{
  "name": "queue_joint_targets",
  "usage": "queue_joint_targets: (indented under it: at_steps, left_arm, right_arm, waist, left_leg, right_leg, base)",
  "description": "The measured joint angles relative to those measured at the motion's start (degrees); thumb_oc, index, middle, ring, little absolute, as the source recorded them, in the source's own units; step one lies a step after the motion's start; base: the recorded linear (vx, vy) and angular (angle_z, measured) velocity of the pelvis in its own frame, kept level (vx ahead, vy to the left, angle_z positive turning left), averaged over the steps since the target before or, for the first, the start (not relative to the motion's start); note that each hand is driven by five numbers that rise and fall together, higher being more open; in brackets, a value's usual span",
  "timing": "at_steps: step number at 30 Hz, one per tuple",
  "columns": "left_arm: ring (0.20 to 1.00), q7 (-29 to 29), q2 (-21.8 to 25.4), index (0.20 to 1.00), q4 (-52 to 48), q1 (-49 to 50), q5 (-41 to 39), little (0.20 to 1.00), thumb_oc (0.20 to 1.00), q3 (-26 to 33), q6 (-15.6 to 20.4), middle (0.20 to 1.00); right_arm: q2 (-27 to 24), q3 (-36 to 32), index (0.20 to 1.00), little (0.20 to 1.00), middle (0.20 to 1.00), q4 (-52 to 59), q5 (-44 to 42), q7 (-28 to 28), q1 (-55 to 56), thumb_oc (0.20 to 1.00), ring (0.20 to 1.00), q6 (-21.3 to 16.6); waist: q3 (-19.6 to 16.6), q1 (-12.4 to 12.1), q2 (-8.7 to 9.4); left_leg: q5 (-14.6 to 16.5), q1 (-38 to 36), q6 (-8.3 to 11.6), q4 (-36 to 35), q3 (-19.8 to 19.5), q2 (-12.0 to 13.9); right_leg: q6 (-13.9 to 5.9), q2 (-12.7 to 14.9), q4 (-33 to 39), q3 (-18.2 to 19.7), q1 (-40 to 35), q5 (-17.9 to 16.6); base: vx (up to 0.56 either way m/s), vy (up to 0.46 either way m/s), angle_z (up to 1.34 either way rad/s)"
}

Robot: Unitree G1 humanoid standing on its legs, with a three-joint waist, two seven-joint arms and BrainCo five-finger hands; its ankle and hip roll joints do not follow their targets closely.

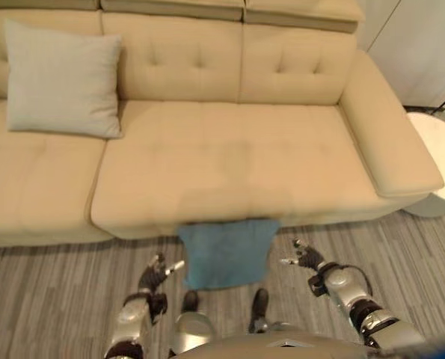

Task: Pick up all the scattered cushions and arrange them neatly on the sofa.

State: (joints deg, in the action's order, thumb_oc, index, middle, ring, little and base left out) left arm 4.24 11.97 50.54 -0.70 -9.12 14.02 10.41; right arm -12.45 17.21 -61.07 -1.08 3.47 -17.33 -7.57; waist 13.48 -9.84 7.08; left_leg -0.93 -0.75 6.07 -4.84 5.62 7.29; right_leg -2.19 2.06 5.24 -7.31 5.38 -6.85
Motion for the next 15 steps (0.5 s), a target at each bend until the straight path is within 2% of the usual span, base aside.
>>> queue_joint_targets:
  at_steps: [3, 8, 12, 15]
  left_arm:
    - [1.0, -2.52, -0.5, 1.0, 0.3, -0.95, -1.51, 1.0, 1.0, 2.23, -0.05, 1.0]
    - [1.0, -4.97, -0.04, 1.0, 0.61, -5.0, -1.54, 1.0, 1.0, 1.1, -0.12, 1.0]
    - [1.0, -6.84, -0.26, 1.0, 0.97, -13.5, -1.61, 1.0, 1.0, 1.33, -0.25, 1.0]
    - [1.0, -7.29, 0.23, 1.0, 3.49, -17.34, -1.59, 1.0, 1.0, 0.92, -0.42, 1.0]
  right_arm:
    - [0.47, -0.08, 1.0, 1.0, 1.0, 0.07, -0.49, -0.49, -0.56, 1.0, 1.0, -0.05]
    - [0.46, 0.02, 1.0, 1.0, 1.0, -0.03, -0.86, -1.55, -3.44, 1.0, 1.0, -0.27]
    - [-1.57, 0.06, 1.0, 1.0, 1.0, 0.27, -2.18, -2.09, -10.52, 1.0, 1.0, -0.84]
    - [-3.61, 0.23, 1.0, 1.0, 1.0, 0.97, -2.39, -3.05, -13.58, 1.0, 1.0, -0.95]
  waist:
    - [2.38, -0.47, -0.72]
    - [8.24, -0.99, -1.8]
    - [15.31, -2.16, -3.18]
    - [16.33, -1.18, -3.42]
  left_leg:
    - [-0.37, 0.17, 0.33, 0.12, -0.14, 0.26]
    - [0.29, 4.16, 0.43, 4.47, -1.68, 0.35]
    - [2.7, 13.47, 0.83, 14.18, -3.59, 0.91]
    - [3.46, 18.46, 0.94, 18.29, -5.22, 0.86]
  right_leg:
    - [0.17, -0.16, -0.01, -0.19, 0.02, -0.16]
    - [0.75, 0.46, -0.89, -1.57, 1.3, -0.97]
    - [1.38, 0.69, -6.34, -1.77, 7.97, -0.5]
    - [2.09, 0.97, -8.58, -2.69, 11.51, 0.04]
  base:
    - [-0.1, 0.008, 0.04]
    - [-0.15, -0.005, 0.17]
    - [-0.15, -0.022, 0.1]
    - [-0.12, -0.009, 0.17]
